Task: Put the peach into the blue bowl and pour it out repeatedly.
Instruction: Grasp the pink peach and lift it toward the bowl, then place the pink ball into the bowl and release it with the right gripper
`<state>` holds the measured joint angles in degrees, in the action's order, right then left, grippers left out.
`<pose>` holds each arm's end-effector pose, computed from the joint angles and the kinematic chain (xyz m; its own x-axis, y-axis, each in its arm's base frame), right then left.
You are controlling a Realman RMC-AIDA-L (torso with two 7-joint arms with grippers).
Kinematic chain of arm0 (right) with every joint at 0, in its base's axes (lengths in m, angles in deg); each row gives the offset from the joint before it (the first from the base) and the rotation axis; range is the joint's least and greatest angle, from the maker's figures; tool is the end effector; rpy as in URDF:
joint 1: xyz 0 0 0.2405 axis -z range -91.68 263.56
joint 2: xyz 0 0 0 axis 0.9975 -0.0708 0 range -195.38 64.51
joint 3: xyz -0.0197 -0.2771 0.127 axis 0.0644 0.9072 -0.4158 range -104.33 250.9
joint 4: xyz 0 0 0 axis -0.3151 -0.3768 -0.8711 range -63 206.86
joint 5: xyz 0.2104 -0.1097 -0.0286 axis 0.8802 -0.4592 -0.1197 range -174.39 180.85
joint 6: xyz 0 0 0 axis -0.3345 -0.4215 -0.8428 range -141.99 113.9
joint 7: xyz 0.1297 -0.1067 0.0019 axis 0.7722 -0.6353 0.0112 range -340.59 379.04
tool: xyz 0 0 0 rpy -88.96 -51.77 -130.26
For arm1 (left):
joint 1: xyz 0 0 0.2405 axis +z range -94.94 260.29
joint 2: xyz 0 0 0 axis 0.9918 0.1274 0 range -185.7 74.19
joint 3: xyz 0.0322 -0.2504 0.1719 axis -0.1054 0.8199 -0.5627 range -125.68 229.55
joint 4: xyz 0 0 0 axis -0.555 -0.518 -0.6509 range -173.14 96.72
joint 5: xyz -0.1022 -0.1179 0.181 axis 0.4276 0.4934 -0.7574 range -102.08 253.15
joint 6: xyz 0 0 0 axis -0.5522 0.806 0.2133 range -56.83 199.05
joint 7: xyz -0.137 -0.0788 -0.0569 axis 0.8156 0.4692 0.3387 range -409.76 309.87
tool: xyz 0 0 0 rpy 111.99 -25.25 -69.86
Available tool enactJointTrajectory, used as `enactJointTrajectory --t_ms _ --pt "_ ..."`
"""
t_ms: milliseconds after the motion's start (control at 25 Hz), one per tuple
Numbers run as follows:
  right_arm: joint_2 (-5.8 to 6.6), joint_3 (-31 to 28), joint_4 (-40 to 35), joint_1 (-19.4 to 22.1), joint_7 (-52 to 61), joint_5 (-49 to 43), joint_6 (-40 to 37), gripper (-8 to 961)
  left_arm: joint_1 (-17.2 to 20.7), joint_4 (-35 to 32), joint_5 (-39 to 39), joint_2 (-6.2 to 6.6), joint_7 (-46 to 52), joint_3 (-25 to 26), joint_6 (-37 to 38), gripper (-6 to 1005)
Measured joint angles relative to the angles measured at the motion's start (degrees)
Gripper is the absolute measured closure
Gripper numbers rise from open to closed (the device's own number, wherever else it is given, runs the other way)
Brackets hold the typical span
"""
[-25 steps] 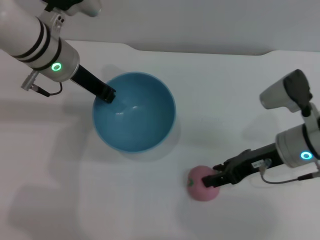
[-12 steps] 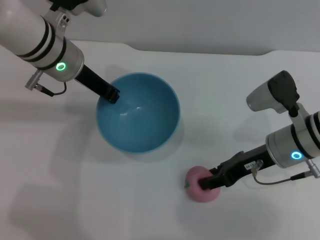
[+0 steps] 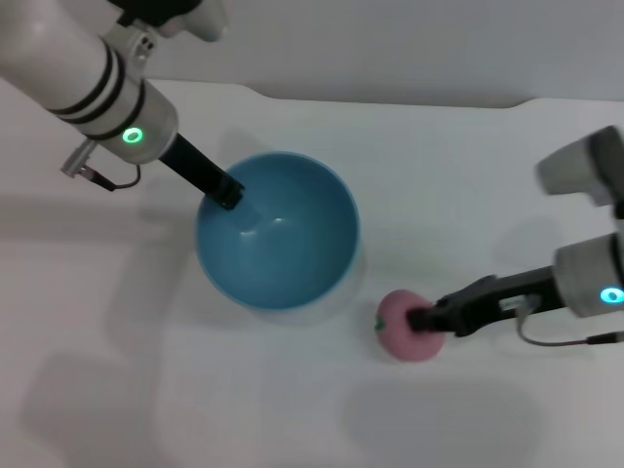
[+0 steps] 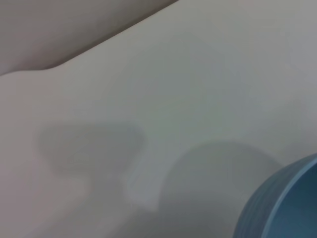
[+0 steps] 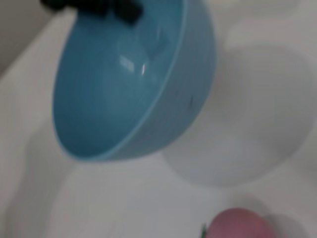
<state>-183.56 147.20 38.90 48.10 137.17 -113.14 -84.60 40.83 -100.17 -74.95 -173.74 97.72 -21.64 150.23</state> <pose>0.2872 0.3968 -0.1335 0.6701 -0.7392 -0.0677 -0.7422 -0.6685 -0.0478 -0.2326 0.4600 -0.0481 0.6785 0.7257 -0.1141 0.5969 -0.6351 -0.4902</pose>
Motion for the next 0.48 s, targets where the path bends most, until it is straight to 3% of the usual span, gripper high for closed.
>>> enactJointTrajectory --t_ms 200,480 --pt "0.08 -10.60 -6.77 7.59 -0.34 0.26 -6.43 823 -1.43 1.74 1.29 -0.14 0.06 -4.82 -0.45 1001" --pt "0.18 -29.67 -7.36 13.90 -12.87 6.91 -21.82 898 -5.02 5.55 7.33 -0.47 0.19 -12.39 -1.90 1000"
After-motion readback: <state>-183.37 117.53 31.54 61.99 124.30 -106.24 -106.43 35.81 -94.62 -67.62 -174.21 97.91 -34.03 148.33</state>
